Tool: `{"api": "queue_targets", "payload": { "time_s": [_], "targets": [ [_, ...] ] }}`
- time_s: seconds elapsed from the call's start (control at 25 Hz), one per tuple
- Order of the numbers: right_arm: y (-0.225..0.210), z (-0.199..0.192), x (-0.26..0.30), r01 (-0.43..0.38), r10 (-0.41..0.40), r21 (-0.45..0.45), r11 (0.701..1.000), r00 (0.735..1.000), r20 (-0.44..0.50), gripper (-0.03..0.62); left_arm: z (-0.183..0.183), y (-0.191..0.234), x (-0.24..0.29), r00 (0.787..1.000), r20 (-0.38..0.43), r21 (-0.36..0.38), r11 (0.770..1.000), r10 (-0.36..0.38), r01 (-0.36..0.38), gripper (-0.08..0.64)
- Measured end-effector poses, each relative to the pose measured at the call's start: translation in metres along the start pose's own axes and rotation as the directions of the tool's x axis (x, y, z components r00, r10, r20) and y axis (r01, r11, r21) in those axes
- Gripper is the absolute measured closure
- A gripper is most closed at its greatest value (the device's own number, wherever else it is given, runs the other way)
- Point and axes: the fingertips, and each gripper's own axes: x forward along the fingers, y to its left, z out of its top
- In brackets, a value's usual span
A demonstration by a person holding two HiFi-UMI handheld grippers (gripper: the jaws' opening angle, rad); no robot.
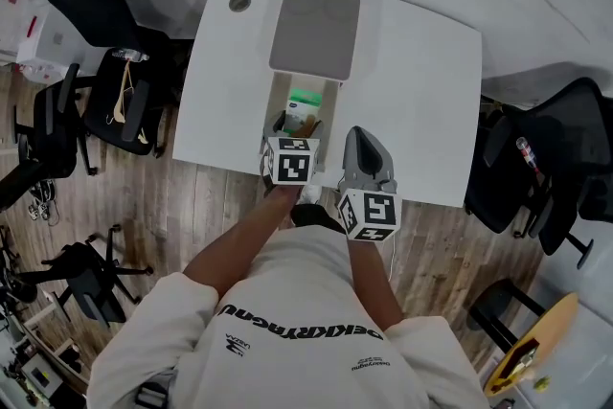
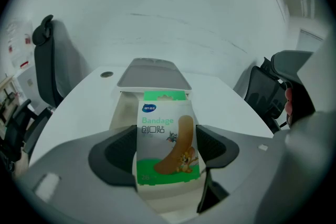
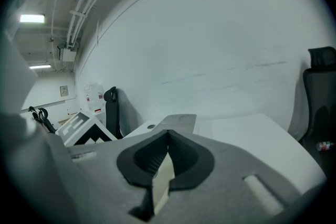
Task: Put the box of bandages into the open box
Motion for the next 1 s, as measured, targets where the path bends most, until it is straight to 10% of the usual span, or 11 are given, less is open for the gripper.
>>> {"api": "queue_targets", "payload": {
  "time_s": [1.0],
  "targets": [
    [-0.010, -0.009, 0.007, 0.009, -0.009, -0.001, 1.000, 1.000, -0.016, 0.594, -0.028, 0.019, 0.046, 0.984, -0.173, -0.016, 0.999, 0.035, -0.038, 0.198]
  ]
}}
